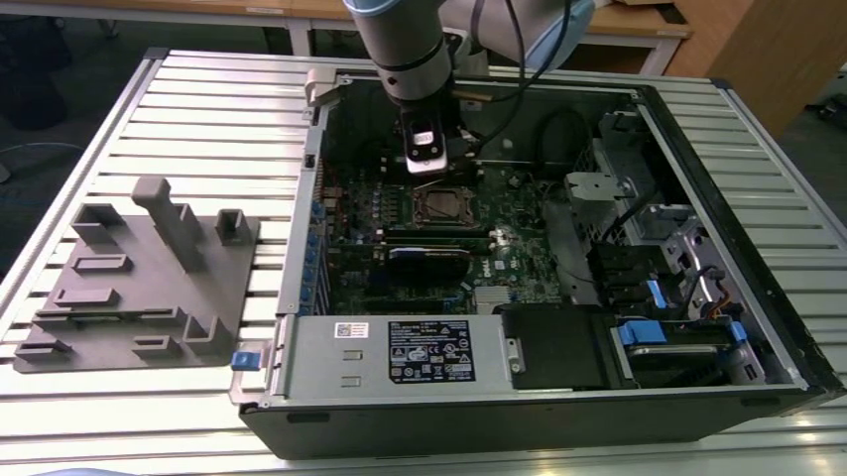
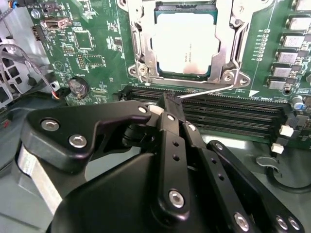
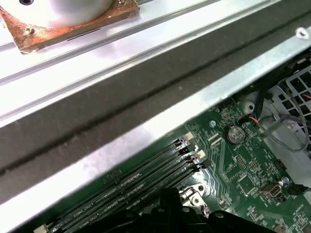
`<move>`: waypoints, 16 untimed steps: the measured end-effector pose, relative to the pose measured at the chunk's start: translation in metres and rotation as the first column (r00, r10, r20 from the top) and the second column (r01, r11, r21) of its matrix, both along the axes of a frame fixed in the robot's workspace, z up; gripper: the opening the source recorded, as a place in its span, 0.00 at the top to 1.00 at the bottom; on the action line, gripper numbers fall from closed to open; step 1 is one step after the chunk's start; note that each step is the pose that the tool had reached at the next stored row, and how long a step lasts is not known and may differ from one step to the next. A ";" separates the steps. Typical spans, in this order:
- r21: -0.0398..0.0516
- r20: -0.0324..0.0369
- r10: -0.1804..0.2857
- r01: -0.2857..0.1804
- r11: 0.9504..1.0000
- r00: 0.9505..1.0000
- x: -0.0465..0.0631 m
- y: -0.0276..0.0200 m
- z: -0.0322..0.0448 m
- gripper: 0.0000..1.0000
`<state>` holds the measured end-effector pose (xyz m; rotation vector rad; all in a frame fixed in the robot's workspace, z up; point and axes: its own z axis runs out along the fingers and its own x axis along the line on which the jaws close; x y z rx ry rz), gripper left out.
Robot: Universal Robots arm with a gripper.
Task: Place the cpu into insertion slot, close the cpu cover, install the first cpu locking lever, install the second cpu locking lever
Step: 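Install the first cpu locking lever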
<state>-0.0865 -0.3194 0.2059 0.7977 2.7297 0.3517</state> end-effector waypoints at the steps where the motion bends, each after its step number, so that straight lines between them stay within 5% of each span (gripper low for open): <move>1: 0.000 0.000 0.000 0.000 1.000 1.000 0.000 0.0006 -0.0001 0.89; 16: -0.001 0.000 0.021 -0.021 1.000 1.000 0.003 0.0032 -0.0036 0.89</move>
